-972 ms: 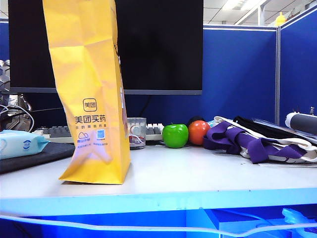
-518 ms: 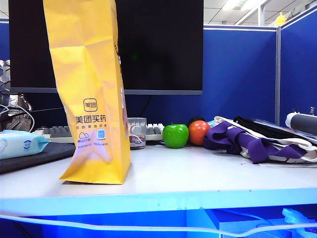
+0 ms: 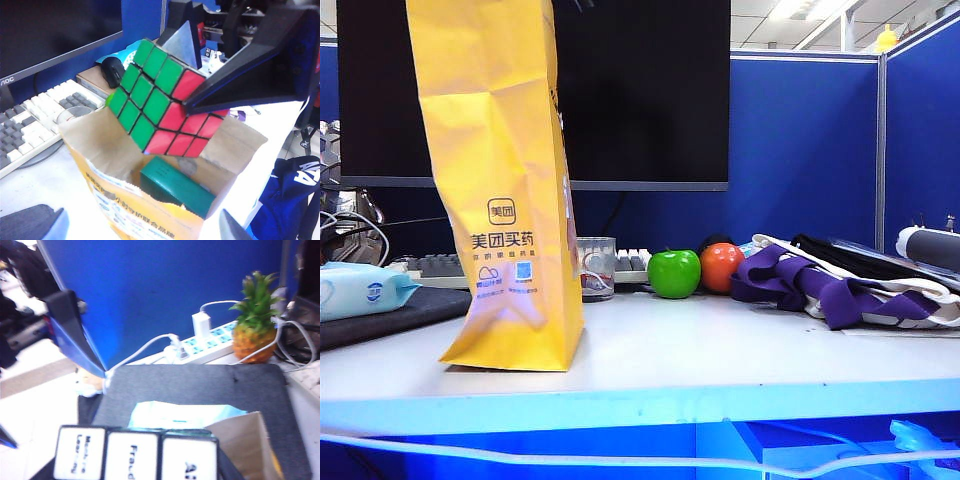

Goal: Pick up the Rubik's Cube and throw it into the yellow paper bag.

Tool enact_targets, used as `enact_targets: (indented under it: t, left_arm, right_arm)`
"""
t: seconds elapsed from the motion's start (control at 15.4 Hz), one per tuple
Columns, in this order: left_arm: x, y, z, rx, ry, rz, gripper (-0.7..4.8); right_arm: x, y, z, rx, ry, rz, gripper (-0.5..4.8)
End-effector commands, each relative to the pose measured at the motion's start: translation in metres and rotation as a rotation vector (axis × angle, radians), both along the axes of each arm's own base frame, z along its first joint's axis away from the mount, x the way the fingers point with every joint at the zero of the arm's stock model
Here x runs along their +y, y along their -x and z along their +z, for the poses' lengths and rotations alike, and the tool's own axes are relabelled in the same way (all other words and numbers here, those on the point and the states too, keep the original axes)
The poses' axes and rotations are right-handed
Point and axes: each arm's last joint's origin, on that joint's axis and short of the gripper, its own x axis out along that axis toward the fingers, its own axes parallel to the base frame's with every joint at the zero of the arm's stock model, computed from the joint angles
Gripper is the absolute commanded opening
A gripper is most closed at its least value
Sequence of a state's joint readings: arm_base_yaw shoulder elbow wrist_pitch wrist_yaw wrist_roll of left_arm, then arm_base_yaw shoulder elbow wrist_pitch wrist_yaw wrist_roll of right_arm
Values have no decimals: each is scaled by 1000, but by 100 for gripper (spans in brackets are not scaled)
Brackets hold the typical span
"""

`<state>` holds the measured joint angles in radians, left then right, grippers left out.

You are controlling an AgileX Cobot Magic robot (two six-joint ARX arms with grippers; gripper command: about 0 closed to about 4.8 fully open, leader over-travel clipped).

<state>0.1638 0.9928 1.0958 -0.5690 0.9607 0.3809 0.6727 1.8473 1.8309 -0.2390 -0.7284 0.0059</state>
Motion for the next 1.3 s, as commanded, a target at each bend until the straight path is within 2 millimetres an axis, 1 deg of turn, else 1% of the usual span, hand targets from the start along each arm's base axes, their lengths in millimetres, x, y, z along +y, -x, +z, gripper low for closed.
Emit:
enact_targets:
  t: [0.06,0.13,0.19,0.26,0.39,0.45,0.52,0.58,0.65,0.71,0.84,0.91,0.97,1.04,1.1,1.17,1.23,1.3]
  left_arm:
    - [0,1,2,-14,-1,-4,399]
    - [0,1,2,-16,-2,-4,403]
    - [0,0,3,-25,-4,-4,404]
    - [0,0,4,-37,-3,-2,433]
    - [0,0,4,-34,0,3,436]
    - [1,0,7,-45,-4,43,436]
    - [1,3,11,-66,-18,111,436]
    - [2,10,18,-106,-34,186,436]
    - [1,22,27,-168,-50,248,436]
    - [1,46,39,-262,-77,344,436]
    - [-2,90,52,-375,-79,415,436]
    - [-4,106,54,-414,-88,438,436]
    - [-6,117,54,-428,-99,479,436]
    - [-7,125,50,-423,-128,495,436]
    - [-8,127,46,-397,-130,488,436]
    - [-8,127,37,-374,-130,488,436]
    - [-8,127,26,-359,-131,490,436]
    - [-8,129,17,-339,-117,492,436]
  right_arm:
    - [-5,-1,7,-40,-11,-39,320]
    - [-5,-3,9,-51,-15,-83,479]
    - [-6,-3,10,-65,-13,-115,479]
    - [-7,-4,12,-74,-23,-112,479]
    - [-8,-4,14,-85,-31,-117,479]
    - [-11,-2,20,-110,-40,-164,479]
    - [-16,2,30,-155,-55,-206,479]
    - [-26,6,44,-222,-70,-261,479]
    - [-39,14,61,-293,-79,-333,479]
    - [-64,27,85,-344,-110,-414,479]
    - [-107,49,115,-383,-121,-548,479]
    - [-127,61,126,-392,-120,-594,479]
    - [-140,75,135,-403,-125,-620,479]
    - [-155,96,147,-446,-131,-637,479]
    - [-166,114,155,-495,-125,-673,479]
    - [-177,133,158,-549,-121,-714,479]
    - [-187,152,157,-569,-135,-747,479]
    - [-198,171,149,-575,-140,-787,479]
